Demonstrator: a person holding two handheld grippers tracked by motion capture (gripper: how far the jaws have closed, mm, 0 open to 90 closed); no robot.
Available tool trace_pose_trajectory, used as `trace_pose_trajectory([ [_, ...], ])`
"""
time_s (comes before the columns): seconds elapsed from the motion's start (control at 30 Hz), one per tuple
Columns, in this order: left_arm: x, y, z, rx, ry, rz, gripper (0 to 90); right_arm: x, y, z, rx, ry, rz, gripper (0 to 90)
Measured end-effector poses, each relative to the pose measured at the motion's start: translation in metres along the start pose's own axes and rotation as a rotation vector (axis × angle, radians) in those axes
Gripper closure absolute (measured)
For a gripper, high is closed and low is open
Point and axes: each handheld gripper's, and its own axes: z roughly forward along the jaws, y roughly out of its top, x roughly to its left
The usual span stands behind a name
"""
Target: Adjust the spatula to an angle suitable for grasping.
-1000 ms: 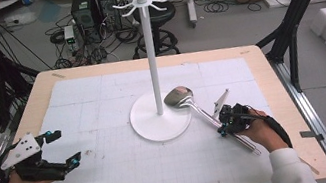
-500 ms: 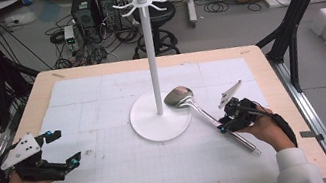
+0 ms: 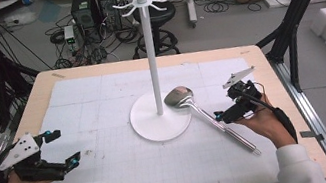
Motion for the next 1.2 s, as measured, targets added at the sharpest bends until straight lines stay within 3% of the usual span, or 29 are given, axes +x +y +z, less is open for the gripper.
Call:
trace_pose_trajectory([
  [0.4,0.000,0.001,0.000,-0.002,-0.002,0.001,1.8,0.006,0.013,0.018,0.050,-0.013,-0.040,0.4],
  [0.73,-0.001,0.001,0.001,0.005,-0.001,0.007,1.8,0.010,0.016,0.039,0.129,0.013,-0.080,0.4],
  [1.2,0.000,0.001,0.001,0.001,0.000,0.005,1.8,0.013,0.015,0.065,0.216,0.024,-0.052,2.7],
])
